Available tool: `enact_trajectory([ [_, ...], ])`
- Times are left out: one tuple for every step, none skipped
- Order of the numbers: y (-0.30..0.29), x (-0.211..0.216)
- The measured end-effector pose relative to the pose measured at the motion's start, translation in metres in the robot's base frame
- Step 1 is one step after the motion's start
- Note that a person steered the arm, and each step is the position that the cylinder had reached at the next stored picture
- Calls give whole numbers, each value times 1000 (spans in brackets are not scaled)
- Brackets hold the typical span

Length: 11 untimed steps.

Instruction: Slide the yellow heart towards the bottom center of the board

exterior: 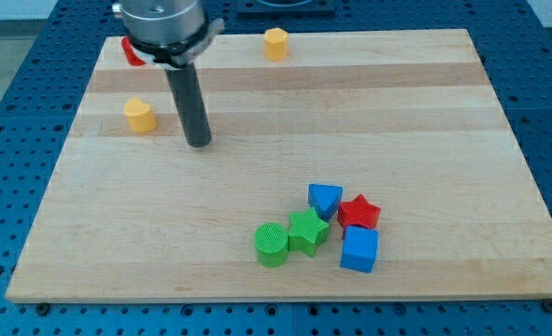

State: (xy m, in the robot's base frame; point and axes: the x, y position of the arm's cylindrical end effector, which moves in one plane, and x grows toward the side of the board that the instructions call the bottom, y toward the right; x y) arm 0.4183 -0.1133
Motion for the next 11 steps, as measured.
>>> enact_trajectory([
  [-18, -48],
  [-62, -89],
  [-116, -101],
  [-141, -75],
  [-109, -20],
  [-51, 17],
  [-76, 19],
  [-155, 17],
  [-192, -8],
  [-178, -54],
  [-127, -65],
])
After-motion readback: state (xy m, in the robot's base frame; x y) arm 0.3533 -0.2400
